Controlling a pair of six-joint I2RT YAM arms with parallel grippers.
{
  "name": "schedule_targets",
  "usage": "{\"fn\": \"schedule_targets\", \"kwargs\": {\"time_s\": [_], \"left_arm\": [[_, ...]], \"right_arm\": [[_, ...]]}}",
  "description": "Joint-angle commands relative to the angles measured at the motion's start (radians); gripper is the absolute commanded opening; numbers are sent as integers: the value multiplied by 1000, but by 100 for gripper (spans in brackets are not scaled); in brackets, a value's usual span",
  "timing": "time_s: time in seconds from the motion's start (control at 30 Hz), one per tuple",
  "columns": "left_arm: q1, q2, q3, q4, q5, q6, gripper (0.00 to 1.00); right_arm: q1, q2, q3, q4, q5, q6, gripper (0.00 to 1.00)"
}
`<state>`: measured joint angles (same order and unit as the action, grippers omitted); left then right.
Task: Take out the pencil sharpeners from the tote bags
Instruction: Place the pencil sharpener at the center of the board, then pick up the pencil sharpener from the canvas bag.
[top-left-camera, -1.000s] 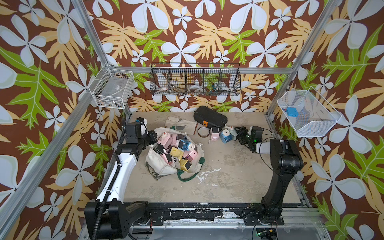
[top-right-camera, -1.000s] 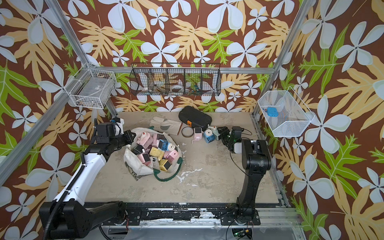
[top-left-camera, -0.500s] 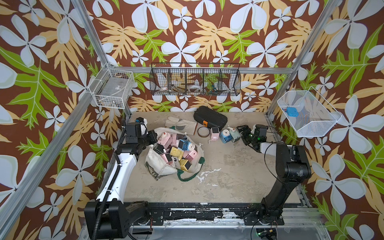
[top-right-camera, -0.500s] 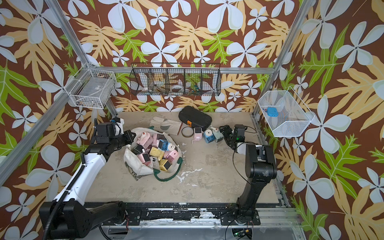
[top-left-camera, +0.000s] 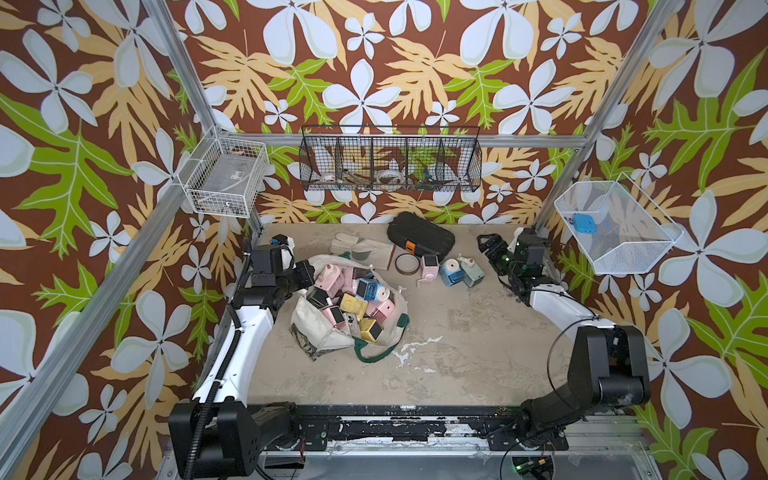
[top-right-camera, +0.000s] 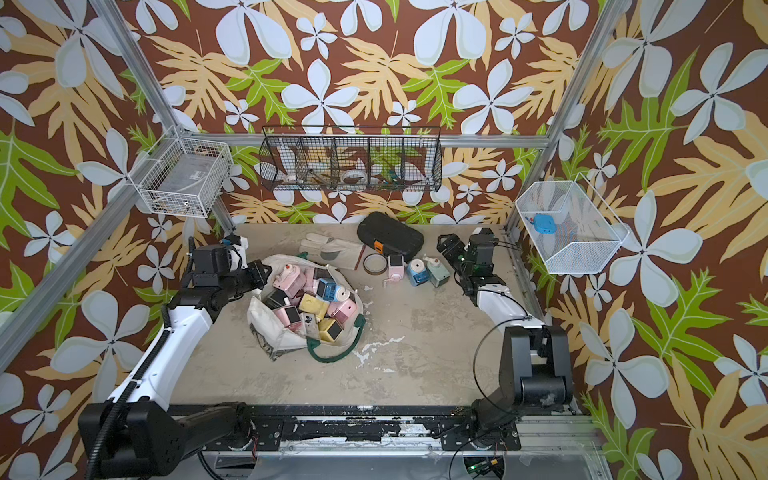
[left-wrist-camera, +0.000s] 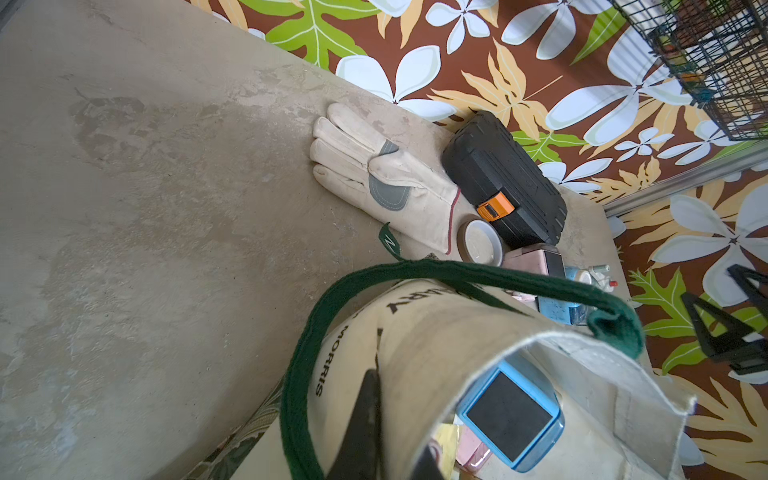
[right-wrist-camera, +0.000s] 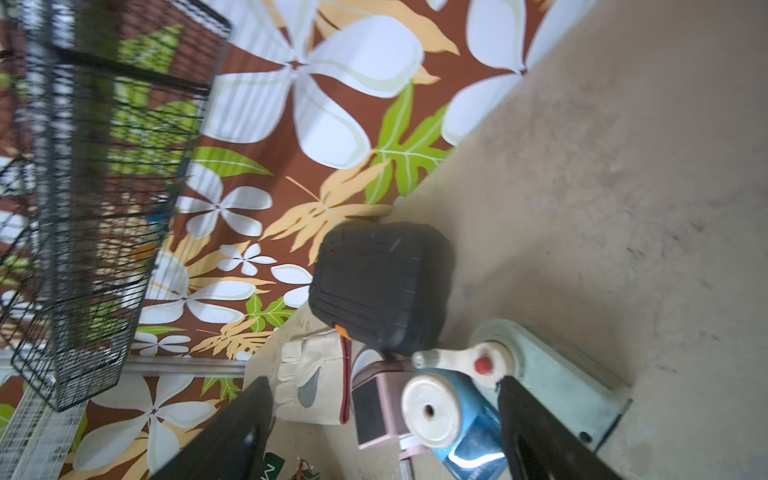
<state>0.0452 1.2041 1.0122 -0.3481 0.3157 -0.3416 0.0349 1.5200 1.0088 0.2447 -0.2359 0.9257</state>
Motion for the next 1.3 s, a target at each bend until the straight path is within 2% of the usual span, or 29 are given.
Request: {"fn": "schedule_targets", "kwargs": {"time_s": [0.0,0.17,0.3,0.43,0.53,0.63,0.73,0.9,1.07,1.27], "left_arm": [[3,-1,4,52,6,-9,0],[4,-1,5,53,5,-10,0],[1,-3,3,52,2,-9,0],[2,-4,5,52,0,-8,0],[1,-5,5,52,-1,-7,0],[1,-8,4,51,-4,-7,0],[2,-9,3,51,-6,-5,0],[1,-11,5,51,-4,-5,0],[1,-11,5,51,0,-5,0],[1,-13,5,51,0,-6,0]], "right_arm": [[71,-75,28,-79,107,-94,84],[282,-215,42,-131,274,-253,82],[499,-277,76,-146,414,-415,78],[726,-281,134,-168,523,-630,76],[859,-245,171,-187,543,-750,75],[963,-197,185,-179,616,-877,73],[998,-151,183,-174,567,-955,71],[1000,-89,221,-239,389,-1034,71],[1003,-26,263,-312,278,-1114,71],[1024,81,351,-393,344,-1176,72]]}}
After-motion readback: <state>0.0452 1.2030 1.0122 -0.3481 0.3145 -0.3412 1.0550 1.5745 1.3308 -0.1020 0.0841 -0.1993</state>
